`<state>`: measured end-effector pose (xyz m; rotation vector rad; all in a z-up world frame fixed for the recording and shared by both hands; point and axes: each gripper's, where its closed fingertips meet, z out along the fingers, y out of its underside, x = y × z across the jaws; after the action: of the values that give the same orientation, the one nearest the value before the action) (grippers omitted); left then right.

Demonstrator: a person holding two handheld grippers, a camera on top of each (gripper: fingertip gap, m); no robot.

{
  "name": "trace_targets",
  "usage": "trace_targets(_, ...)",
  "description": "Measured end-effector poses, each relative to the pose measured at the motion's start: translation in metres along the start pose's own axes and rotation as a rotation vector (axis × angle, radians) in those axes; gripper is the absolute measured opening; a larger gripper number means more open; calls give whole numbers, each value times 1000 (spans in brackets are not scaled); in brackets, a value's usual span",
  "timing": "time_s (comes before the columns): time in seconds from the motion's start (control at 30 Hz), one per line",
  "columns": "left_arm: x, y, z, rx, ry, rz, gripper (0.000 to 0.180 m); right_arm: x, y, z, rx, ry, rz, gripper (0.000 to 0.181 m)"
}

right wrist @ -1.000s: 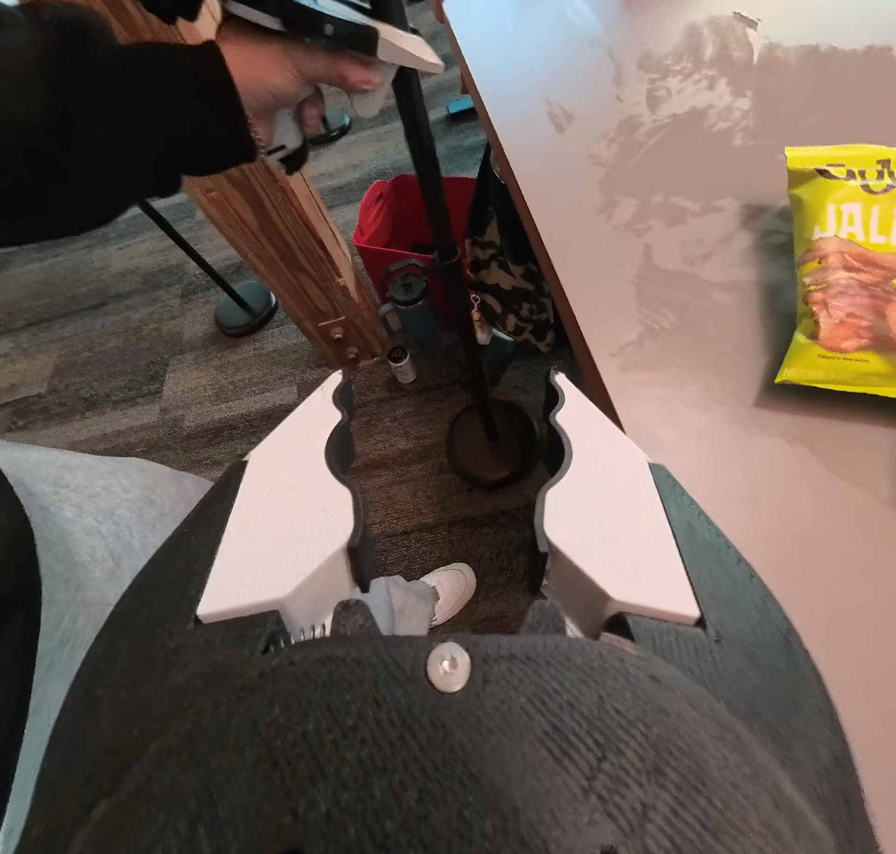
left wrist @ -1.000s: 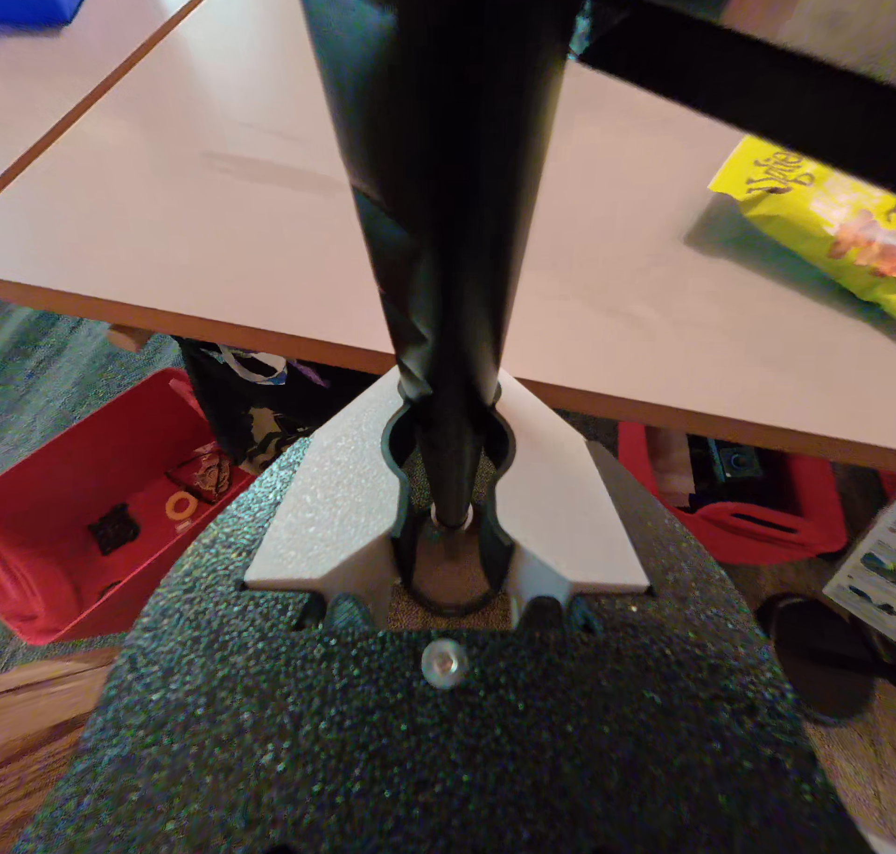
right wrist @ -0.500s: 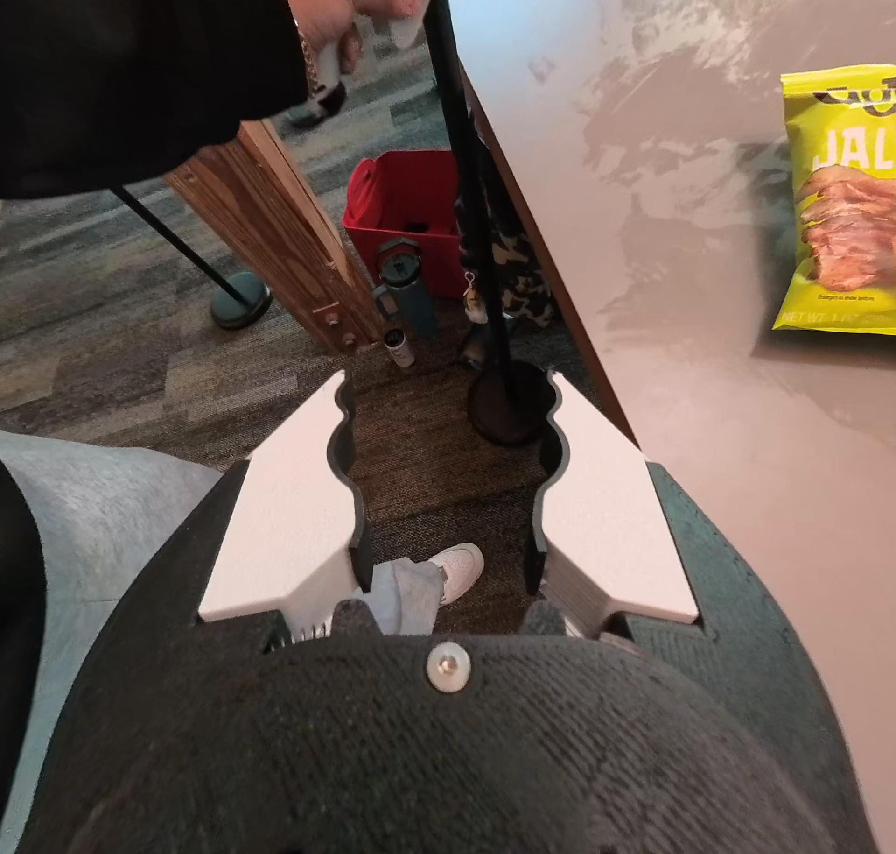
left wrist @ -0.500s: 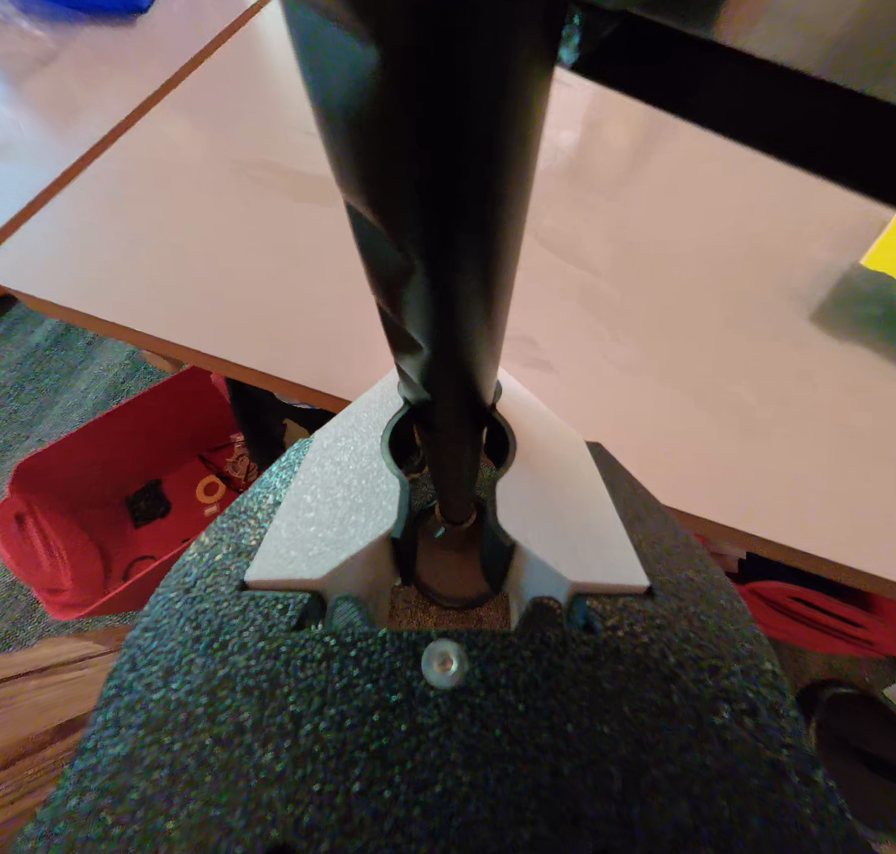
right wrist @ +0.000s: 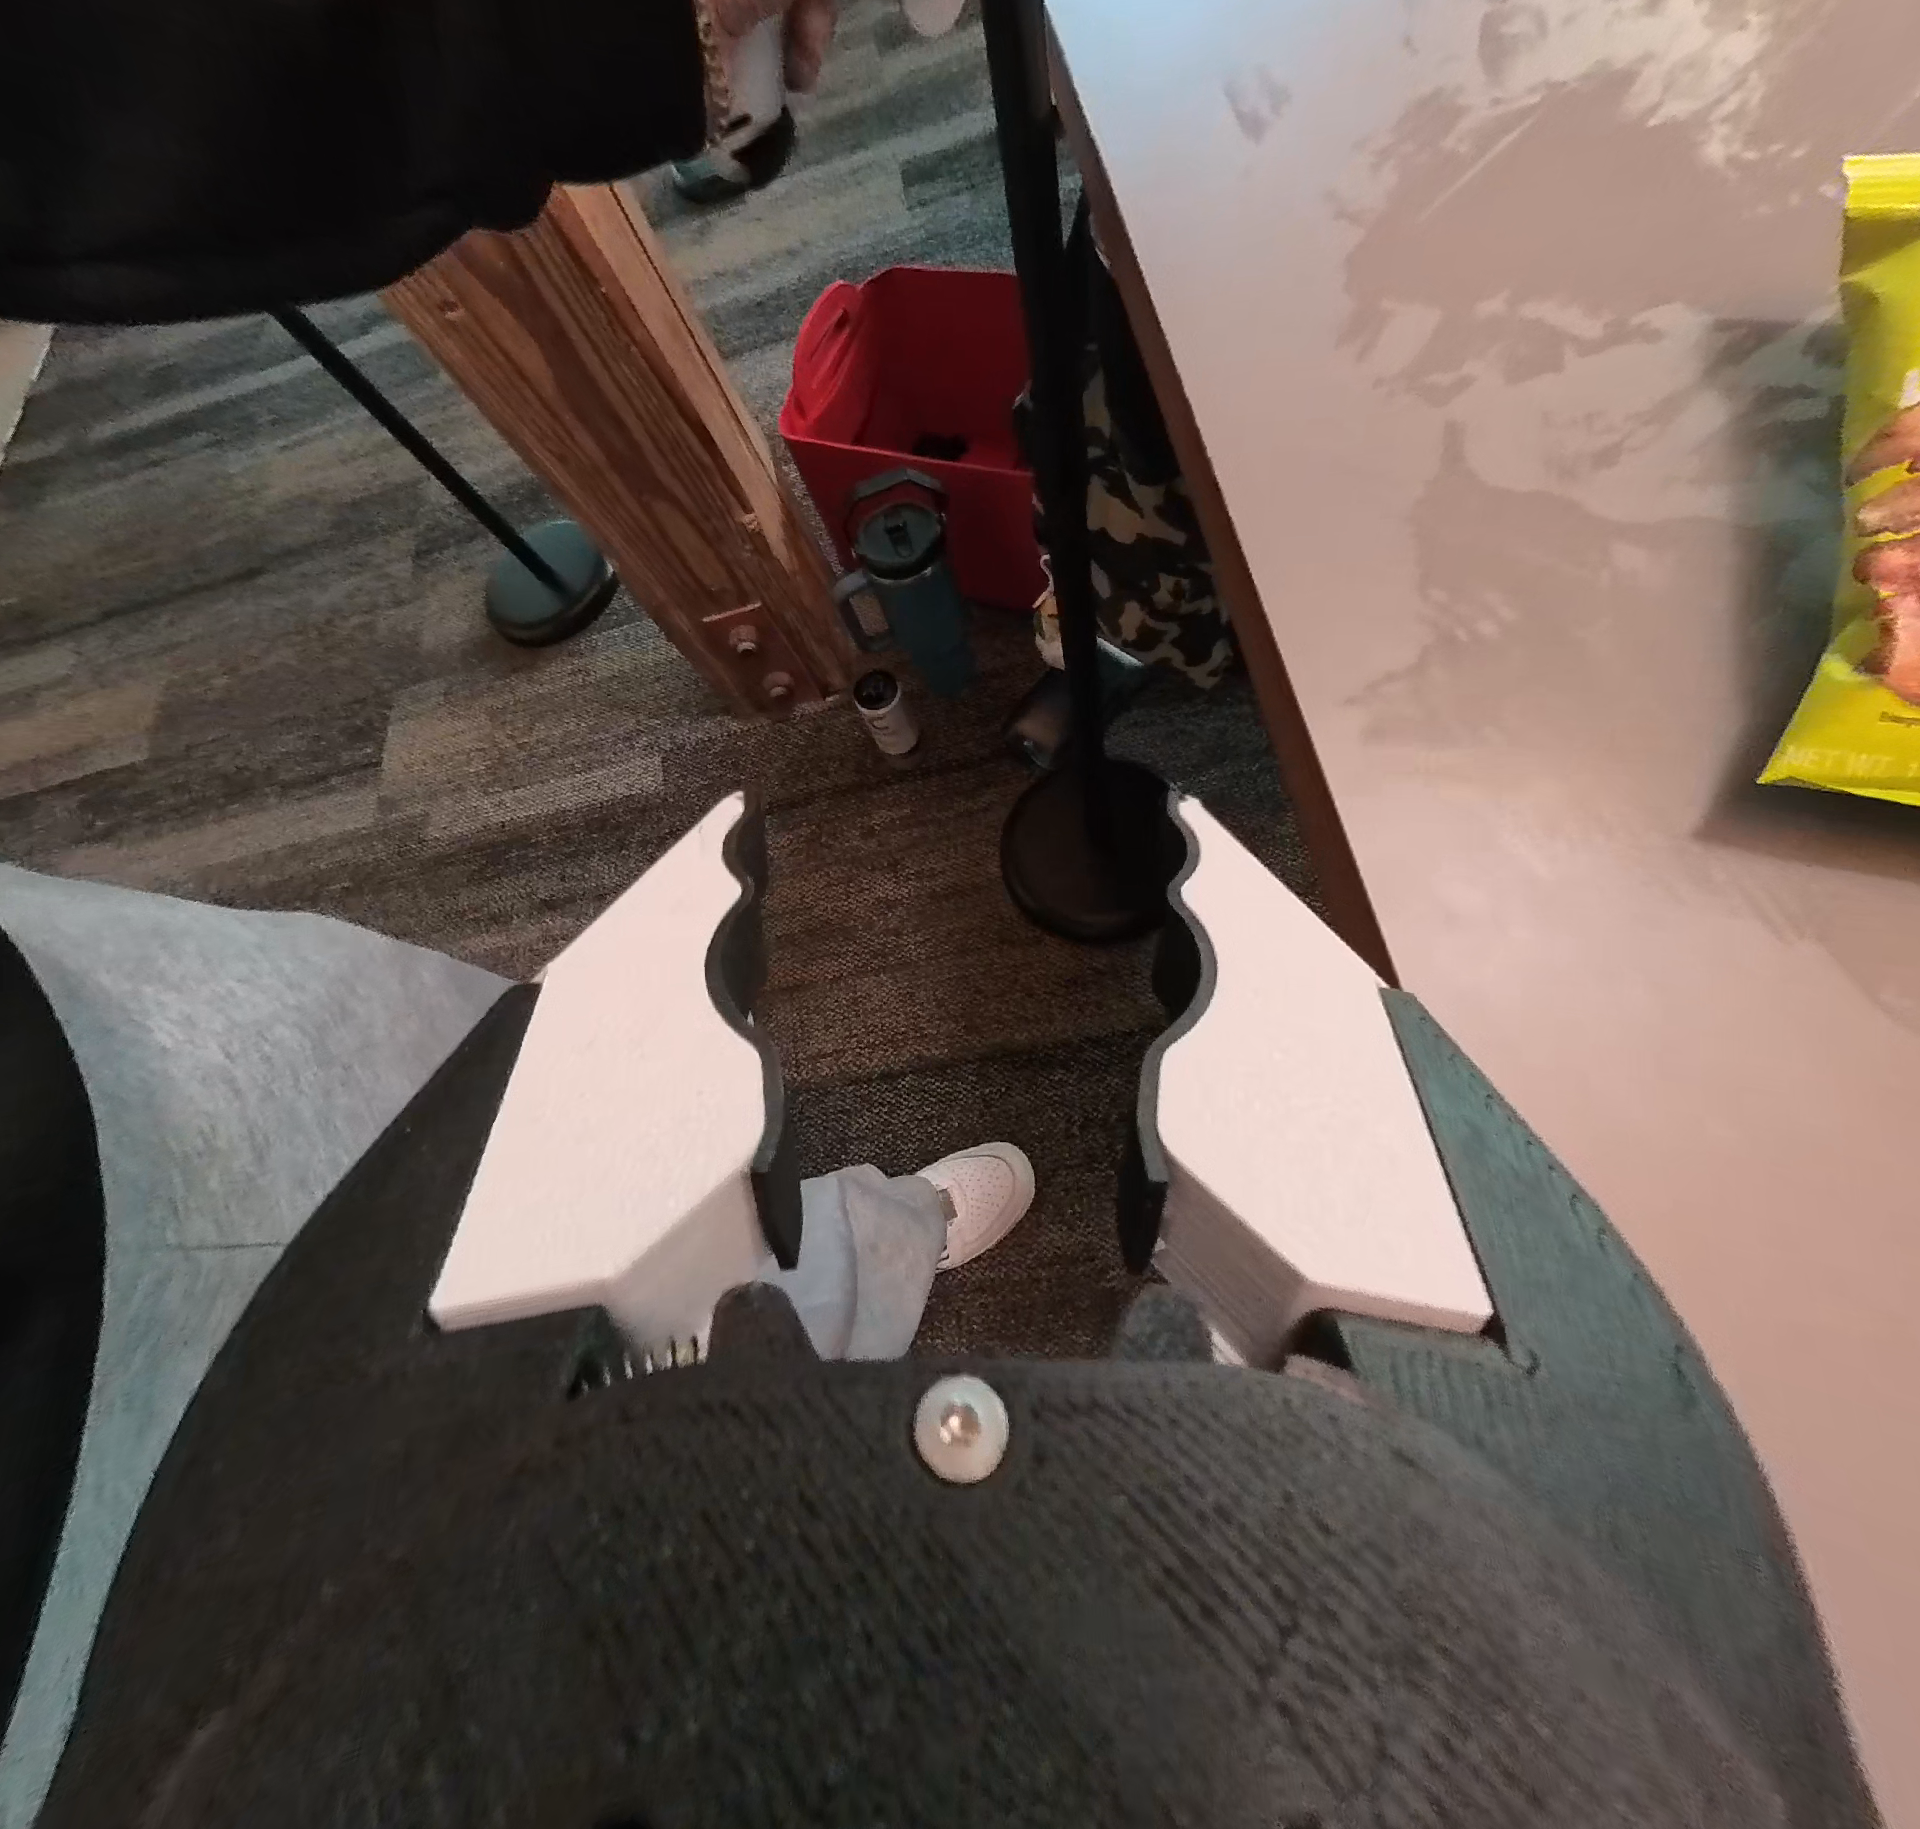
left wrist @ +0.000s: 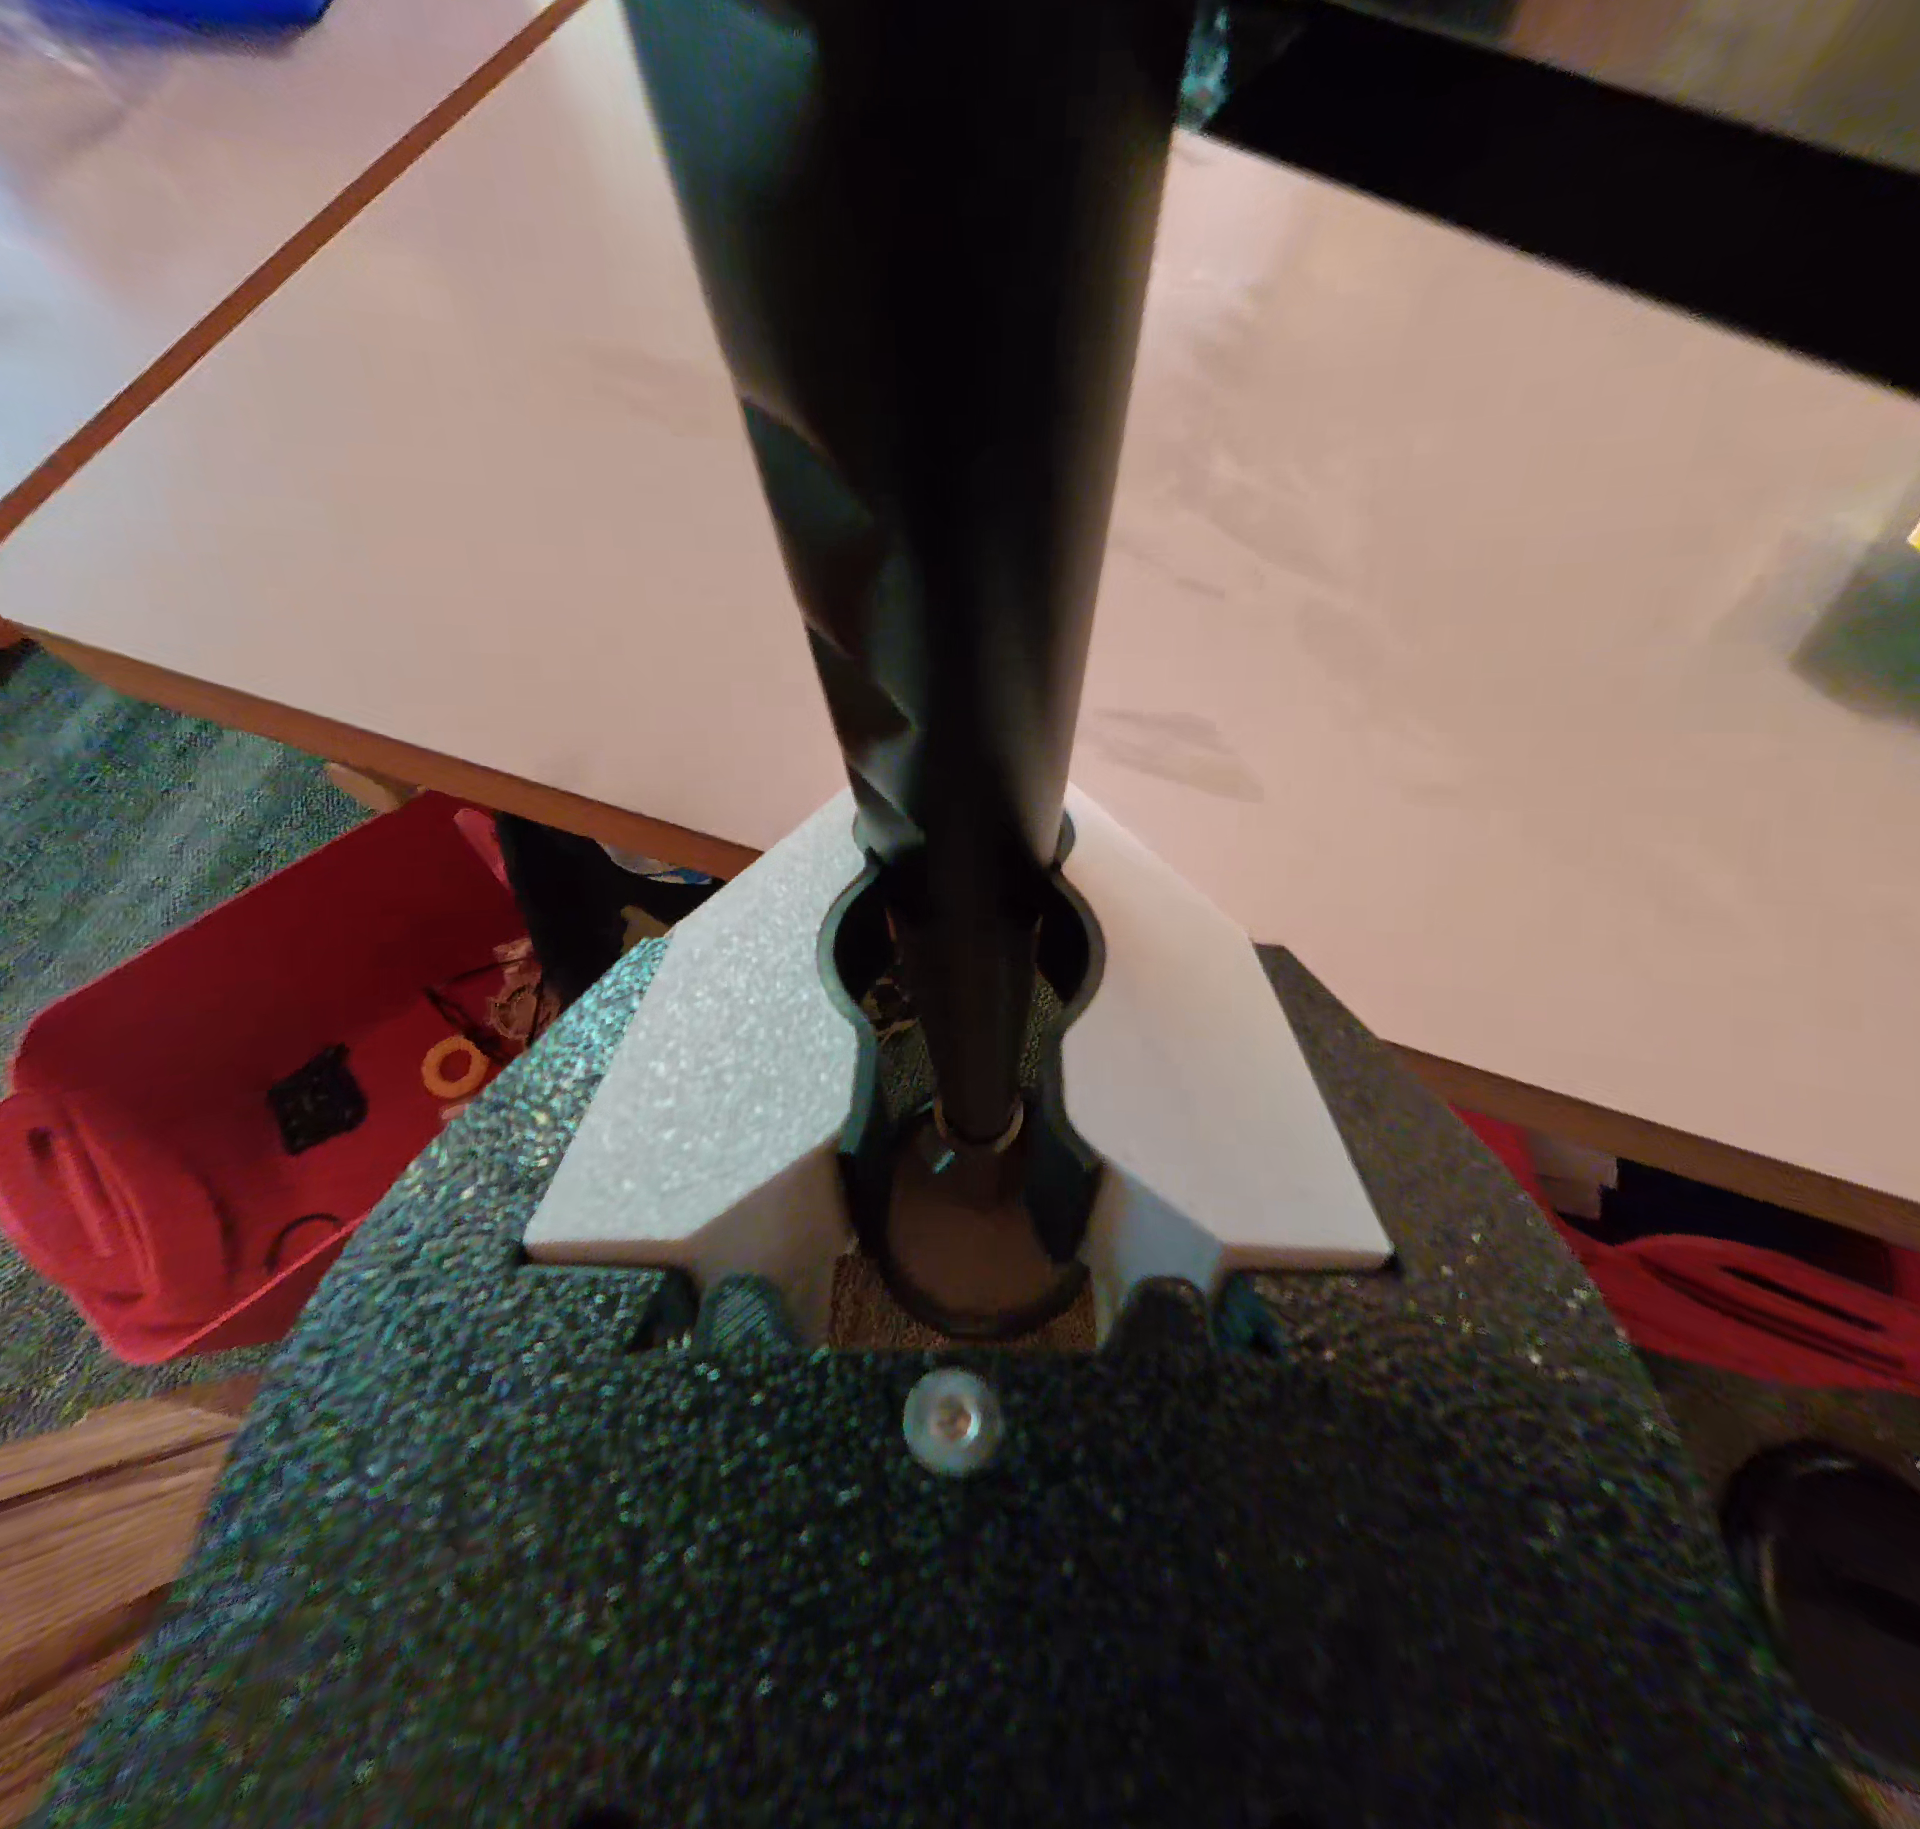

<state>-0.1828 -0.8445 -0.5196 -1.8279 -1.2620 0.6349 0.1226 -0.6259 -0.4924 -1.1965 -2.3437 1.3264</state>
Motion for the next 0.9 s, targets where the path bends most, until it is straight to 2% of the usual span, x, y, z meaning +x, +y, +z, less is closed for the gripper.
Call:
trace_targets(0.2, 32, 7, -1, -1, 35, 65, 23, -2, -4, 6, 19, 4, 6, 76)
trace_targets(0.4, 55, 13, -2, -32, 78, 126, 24, 2, -17, 3, 101, 110, 10, 78)
trace_targets(0.57, 71, 21, -9, -112, 148, 299, 28, 7, -15, 2, 146, 189, 22, 81)
trace_targets(0.7, 70, 24, -19, -141, 147, 346, 31, 10, -18, 0, 195, 220, 60, 81)
trace_targets(0.83, 58, 23, -36, -143, 75, 379, 64, 14, -19, -8, 230, 278, 64, 82)
trace_targets(0.9, 56, 27, -51, -124, 61, 379, 70, 14, -20, -12, 251, 305, 66, 82)
